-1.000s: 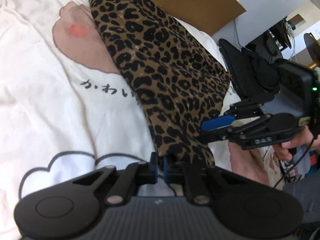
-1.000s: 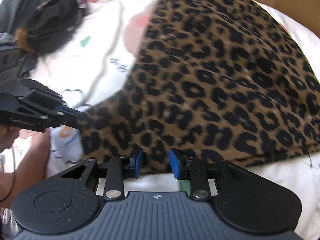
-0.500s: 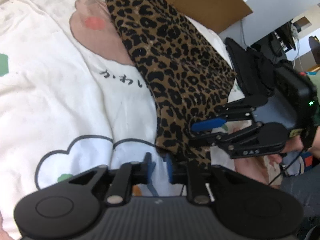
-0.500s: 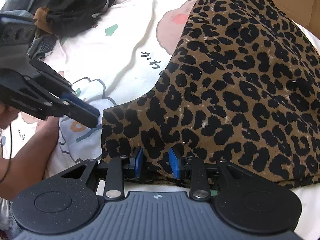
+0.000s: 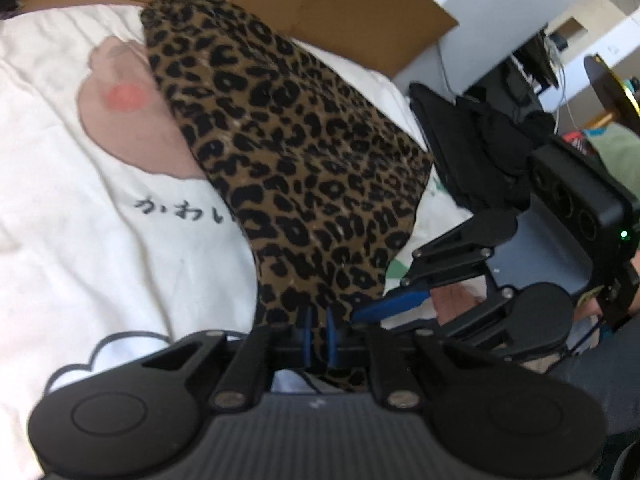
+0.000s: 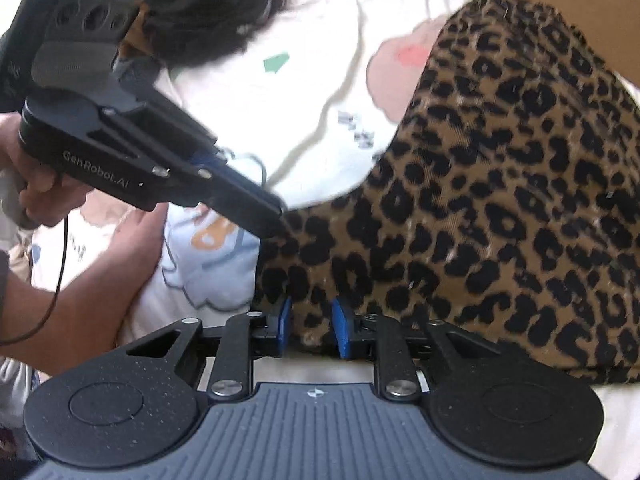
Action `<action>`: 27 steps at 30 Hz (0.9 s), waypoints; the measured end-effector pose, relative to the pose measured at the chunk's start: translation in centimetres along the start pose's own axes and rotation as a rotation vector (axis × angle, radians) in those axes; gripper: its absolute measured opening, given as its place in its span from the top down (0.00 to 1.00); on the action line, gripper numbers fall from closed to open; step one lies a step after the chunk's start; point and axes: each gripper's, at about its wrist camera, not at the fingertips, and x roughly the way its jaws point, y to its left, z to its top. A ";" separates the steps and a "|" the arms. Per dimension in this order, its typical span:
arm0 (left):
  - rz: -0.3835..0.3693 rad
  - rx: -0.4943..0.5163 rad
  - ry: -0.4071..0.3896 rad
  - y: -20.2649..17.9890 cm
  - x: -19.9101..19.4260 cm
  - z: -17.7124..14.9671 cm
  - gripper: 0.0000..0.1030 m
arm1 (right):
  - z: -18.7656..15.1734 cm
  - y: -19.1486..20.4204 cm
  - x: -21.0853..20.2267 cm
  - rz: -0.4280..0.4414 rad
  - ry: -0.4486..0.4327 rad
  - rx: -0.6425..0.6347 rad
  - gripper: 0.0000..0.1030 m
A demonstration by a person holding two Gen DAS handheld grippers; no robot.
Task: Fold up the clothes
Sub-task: 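Grasp the skirt's waistband end with the left tool while the right tool grasps beside it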
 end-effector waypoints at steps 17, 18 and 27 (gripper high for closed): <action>0.170 0.137 0.130 -1.7 0.6 4.5 0.86 | 0.0 -4.7 -3.6 -0.031 -0.147 0.158 0.73; 0.179 0.148 0.129 -1.9 0.4 5.3 0.86 | 0.0 -5.2 -4.0 -0.041 -0.168 0.175 0.73; 0.251 0.212 0.076 -3.2 -0.3 13.6 0.86 | -0.3 -10.3 -8.0 -0.114 -0.324 0.310 0.73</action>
